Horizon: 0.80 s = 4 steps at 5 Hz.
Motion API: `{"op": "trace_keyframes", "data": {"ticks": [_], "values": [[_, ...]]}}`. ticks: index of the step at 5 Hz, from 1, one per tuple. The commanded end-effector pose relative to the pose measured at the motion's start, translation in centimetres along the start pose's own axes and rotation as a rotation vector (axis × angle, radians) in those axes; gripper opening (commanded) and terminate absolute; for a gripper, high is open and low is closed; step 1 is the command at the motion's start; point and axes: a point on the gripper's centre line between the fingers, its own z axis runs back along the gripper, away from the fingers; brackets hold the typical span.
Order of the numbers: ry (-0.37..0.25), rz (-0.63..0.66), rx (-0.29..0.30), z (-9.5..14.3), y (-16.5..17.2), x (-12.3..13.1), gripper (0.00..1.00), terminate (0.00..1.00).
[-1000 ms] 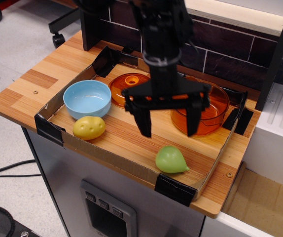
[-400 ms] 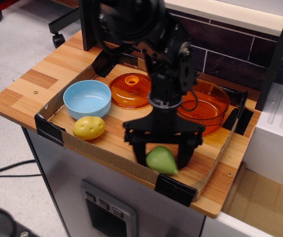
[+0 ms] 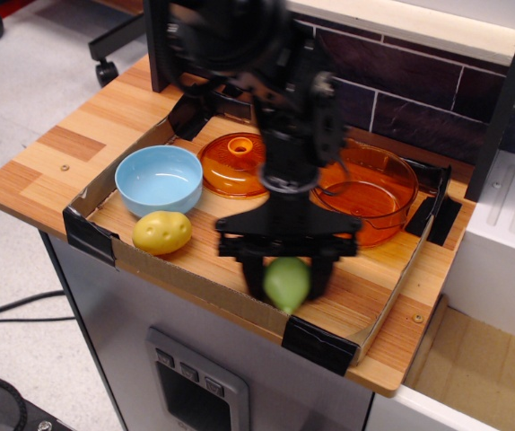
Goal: Put pear in bowl
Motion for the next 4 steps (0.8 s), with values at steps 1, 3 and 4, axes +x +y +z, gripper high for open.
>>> {"op": "trace_keyframes", "data": {"ticks": [1, 3, 4], "values": [[-0.129, 0.165, -0.044, 7.3, 2.7, 4.4, 0.0, 0.0], [-0.131, 0.284, 0.016, 8.2, 6.5, 9.2, 0.0, 0.0], [-0.111, 0.262, 0.054, 6.4, 8.2, 9.6, 0.0, 0.0]]}}
